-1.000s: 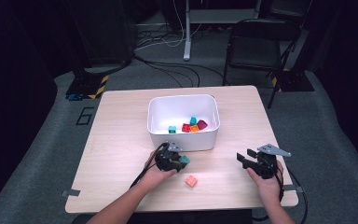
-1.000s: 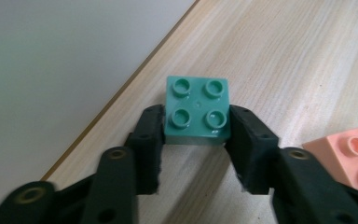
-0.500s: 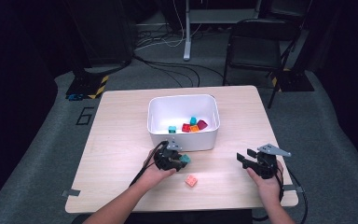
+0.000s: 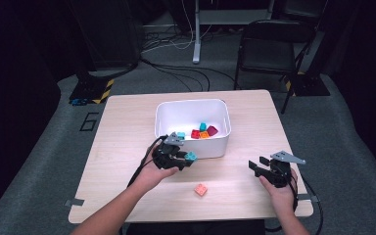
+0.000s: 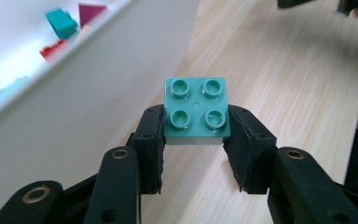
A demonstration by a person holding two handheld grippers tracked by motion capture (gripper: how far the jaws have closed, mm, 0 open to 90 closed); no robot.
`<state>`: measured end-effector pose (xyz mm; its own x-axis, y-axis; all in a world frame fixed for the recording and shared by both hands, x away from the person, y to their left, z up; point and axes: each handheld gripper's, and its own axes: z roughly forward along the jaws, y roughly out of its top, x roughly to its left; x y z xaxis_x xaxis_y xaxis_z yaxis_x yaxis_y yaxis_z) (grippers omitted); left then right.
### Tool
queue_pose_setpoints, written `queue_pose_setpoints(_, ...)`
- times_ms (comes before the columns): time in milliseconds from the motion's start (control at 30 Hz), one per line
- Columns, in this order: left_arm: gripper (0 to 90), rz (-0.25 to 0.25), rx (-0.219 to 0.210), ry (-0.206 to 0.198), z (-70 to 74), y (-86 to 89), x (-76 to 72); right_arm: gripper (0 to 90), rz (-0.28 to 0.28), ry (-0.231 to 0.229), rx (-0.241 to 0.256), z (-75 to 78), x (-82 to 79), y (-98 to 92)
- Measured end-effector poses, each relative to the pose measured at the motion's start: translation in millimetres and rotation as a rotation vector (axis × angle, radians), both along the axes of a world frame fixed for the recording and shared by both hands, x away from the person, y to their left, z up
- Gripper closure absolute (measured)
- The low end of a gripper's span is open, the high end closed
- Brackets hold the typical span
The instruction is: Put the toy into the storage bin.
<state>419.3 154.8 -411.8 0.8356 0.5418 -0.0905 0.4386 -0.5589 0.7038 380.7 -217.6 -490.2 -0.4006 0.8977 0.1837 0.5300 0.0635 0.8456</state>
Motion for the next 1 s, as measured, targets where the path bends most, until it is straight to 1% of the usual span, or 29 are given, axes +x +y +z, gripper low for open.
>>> queue_pose_setpoints(33, 58.7, 0.002, -0.013, -0.001, 6.7, 1.6, 0.8, 45.0, 0.0, 0.0, 0.0, 0.0, 0.0, 0.0)
queue_pose_setpoints(67, 58.7, -0.002, -0.021, 0.0, 16.4, 3.8, 2.1, 45.0, -0.001, 0.0, 0.0, -0.1, 0.0, -0.2)
queue_pose_setpoints(100, 58.7, -0.005, -0.026, 0.003, 21.5, 4.8, 3.1, 45.0, -0.001, 0.0, 0.0, -0.2, 0.1, -0.2)
queue_pose_setpoints(133, 58.7, -0.005, -0.026, 0.003, 21.5, 4.8, 3.1, 45.0, -0.002, 0.001, 0.001, -0.2, 0.1, -0.2)
queue_pose_setpoints(167, 58.7, -0.005, -0.031, 0.002, 27.6, 6.0, 4.3, 45.0, -0.002, 0.001, 0.001, -0.2, 0.1, -0.2)
queue_pose_setpoints(200, 58.7, -0.005, -0.025, -0.011, 36.5, 7.8, 6.8, 45.0, -0.002, 0.002, 0.002, -0.3, 0.1, -0.1)
queue_pose_setpoints(267, 58.7, -0.002, -0.025, -0.021, 46.2, 9.7, 9.6, 45.0, -0.001, 0.003, 0.003, -0.5, 0.3, 0.1)
queue_pose_setpoints(433, 58.7, 0.0, -0.024, -0.039, 65.5, 11.6, 17.4, 45.0, -0.001, 0.004, 0.003, -0.5, 0.4, -0.1)
queue_pose_setpoints(567, 58.7, 0.007, -0.036, -0.04, 73.8, 9.9, 24.2, 45.0, 0.0, 0.001, 0.002, -0.2, 0.3, -0.1)
queue_pose_setpoints(733, 58.7, 0.011, -0.034, -0.031, 77.7, 6.5, 34.0, 45.0, -0.002, 0.0, 0.004, 0.1, 0.0, -0.7)
queue_pose_setpoints(767, 58.7, 0.011, -0.034, -0.031, 77.7, 6.5, 34.0, 45.0, -0.002, 0.0, 0.004, 0.1, 0.0, -0.7)
queue_pose_setpoints(833, 58.7, 0.019, -0.04, -0.023, 79.3, 4.3, 42.2, 45.0, -0.003, 0.0, 0.005, 0.2, 0.0, -0.9)
queue_pose_setpoints(1000, 58.7, 0.03, -0.056, -0.014, 81.9, 0.9, 55.2, 45.0, 0.0, -0.002, 0.004, 0.4, 0.0, -0.8)
